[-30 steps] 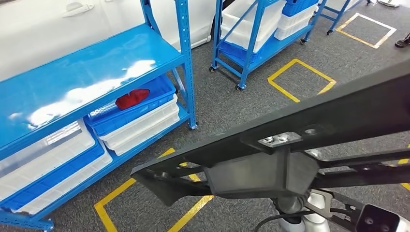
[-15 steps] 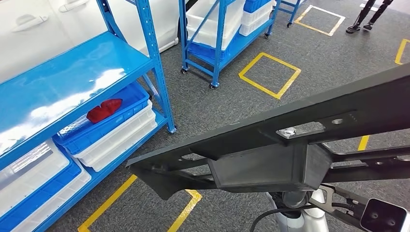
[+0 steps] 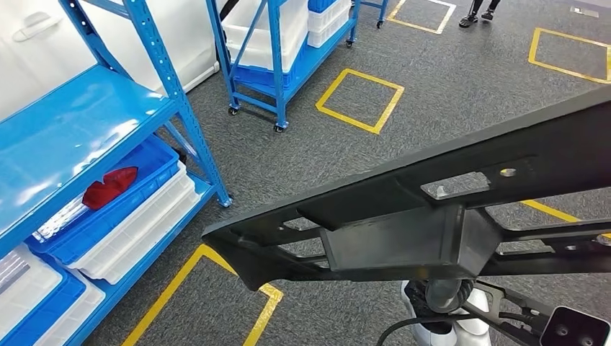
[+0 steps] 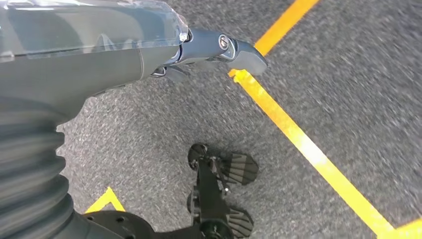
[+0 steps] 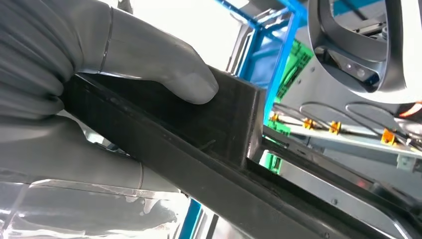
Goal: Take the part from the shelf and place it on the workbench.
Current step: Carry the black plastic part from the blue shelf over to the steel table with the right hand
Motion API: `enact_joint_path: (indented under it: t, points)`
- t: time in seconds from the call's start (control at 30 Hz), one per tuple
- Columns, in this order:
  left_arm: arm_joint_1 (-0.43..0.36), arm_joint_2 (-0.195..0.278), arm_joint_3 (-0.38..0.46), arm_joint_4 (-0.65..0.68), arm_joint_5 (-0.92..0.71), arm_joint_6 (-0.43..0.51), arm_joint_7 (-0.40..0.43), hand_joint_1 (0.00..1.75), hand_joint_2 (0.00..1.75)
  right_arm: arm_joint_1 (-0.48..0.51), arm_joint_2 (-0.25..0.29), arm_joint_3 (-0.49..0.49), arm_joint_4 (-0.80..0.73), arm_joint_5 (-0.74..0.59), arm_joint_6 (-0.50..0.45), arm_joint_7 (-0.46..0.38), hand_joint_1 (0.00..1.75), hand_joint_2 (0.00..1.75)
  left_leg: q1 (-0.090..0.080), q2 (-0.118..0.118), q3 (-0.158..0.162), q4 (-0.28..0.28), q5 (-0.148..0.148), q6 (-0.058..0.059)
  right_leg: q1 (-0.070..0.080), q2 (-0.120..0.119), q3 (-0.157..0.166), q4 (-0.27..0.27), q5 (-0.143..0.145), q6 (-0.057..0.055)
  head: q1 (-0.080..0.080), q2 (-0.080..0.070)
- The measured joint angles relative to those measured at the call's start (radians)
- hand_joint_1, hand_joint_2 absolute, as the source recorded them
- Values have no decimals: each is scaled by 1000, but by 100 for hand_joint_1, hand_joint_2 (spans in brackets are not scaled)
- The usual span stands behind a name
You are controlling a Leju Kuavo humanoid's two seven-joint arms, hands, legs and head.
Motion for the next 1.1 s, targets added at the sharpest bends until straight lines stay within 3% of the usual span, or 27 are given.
enact_joint_path:
  t: [0.07,0.13,0.17,0.2,0.27,0.3,0.37,0.4,0.47,0.53,0.6,0.67,0.7,0.73,0.8,0.87,0.9,0.97,1.03,1.1]
  points:
    - [-3,2,-6,0,-2,-3,-3,0,175,1,4,-3,-4,7,-3,0,175,175,4,-44,-37,85,-50,-5,-4,18,5,-7,4,-11,0,0]
    - [-1,5,-9,0,-6,-8,-5,0,175,2,7,-4,-6,18,-17,0,175,175,3,-75,-107,223,-106,-6,0,39,5,-6,4,-16,0,0]
    - [0,5,-9,0,-8,-11,-6,0,175,3,7,-4,-6,24,-26,0,175,175,3,-81,-133,267,-115,-6,2,51,5,-4,3,-18,0,0]
    - [1,6,-10,0,-10,-14,-7,0,175,3,7,-3,-6,29,-37,0,175,175,3,-85,-145,279,-104,-5,3,66,5,-3,2,-18,0,0]
    - [1,6,-11,0,-13,-20,-9,0,175,3,6,-1,-6,34,-54,0,175,175,4,-98,-111,182,-31,0,4,92,8,2,-1,-16,0,0]
    - [0,6,-12,0,-14,-23,-10,0,175,2,6,0,-6,34,-60,0,175,175,5,-122,-82,110,4,3,4,105,9,5,-3,-14,0,0]
    - [-1,5,-14,0,-17,-26,-10,0,175,-1,4,4,-6,36,-67,0,175,175,7,-163,-46,19,36,8,3,127,3,11,-4,-4,0,0]
    - [-1,5,-16,0,-18,-28,-10,0,175,-2,2,7,-6,38,-70,0,175,175,5,-171,-42,8,34,11,1,138,-1,13,-3,2,0,0]
    - [-3,4,-18,0,-19,-29,-10,0,175,-4,-1,10,-6,40,-74,0,175,175,4,-150,-39,3,39,22,-3,152,-7,12,0,15,0,0]
    - [-7,1,-22,0,-20,-28,-6,0,175,-9,-7,12,-5,43,-80,0,175,175,6,-127,-35,-4,44,35,-1,113,-24,47,-22,24,0,0]
    - [-6,-1,-25,0,-20,-24,3,0,175,-16,-13,16,-4,47,-86,0,175,175,4,-102,-33,-7,43,44,-1,52,-81,162,-82,30,0,0]
    - [-1,-3,-26,0,-19,-21,10,0,175,-18,-20,20,0,51,-90,0,175,175,1,-74,-34,-6,41,46,-7,30,-146,286,-128,36,0,0]
    - [1,-4,-27,0,-20,-20,11,0,175,-18,-23,21,2,53,-92,0,175,175,0,-60,-33,-6,39,46,-9,27,-155,303,-125,38,0,0]
    - [1,-5,-28,0,-22,-20,12,0,175,-18,-26,22,4,54,-95,0,175,175,-1,-49,-32,-6,38,45,-10,23,-141,276,-103,38,0,0]
    - [0,-10,-31,0,-26,-20,12,0,175,-18,-31,24,6,56,-103,0,175,175,-3,-29,-26,-6,34,41,-7,-5,-64,132,-41,30,0,0]
    - [0,-17,-34,0,-30,-20,14,0,175,-18,-36,28,7,57,-106,0,175,175,-6,-14,-21,-6,29,32,1,-34,-7,24,-11,19,0,0]
    - [0,-20,-34,0,-32,-20,16,0,175,-18,-38,32,8,59,-107,0,175,175,-6,-6,-19,-6,27,26,5,-37,0,8,-12,13,0,0]
    - [-1,-28,-35,0,-33,-19,19,0,175,-18,-44,40,9,63,-109,0,175,175,-6,9,-14,-9,23,14,6,-16,0,4,-9,4,0,0]
    - [-5,-35,-35,0,-33,-19,21,0,175,-20,-49,49,11,68,-112,0,175,175,-3,-13,-19,15,1,6,0,2,8,-9,-2,-7,0,0]
    - [-4,-40,-35,0,-31,-17,24,0,175,-25,-53,58,14,68,-117,0,175,175,-1,-62,-63,119,-57,2,-2,20,15,-16,1,-15,0,0]
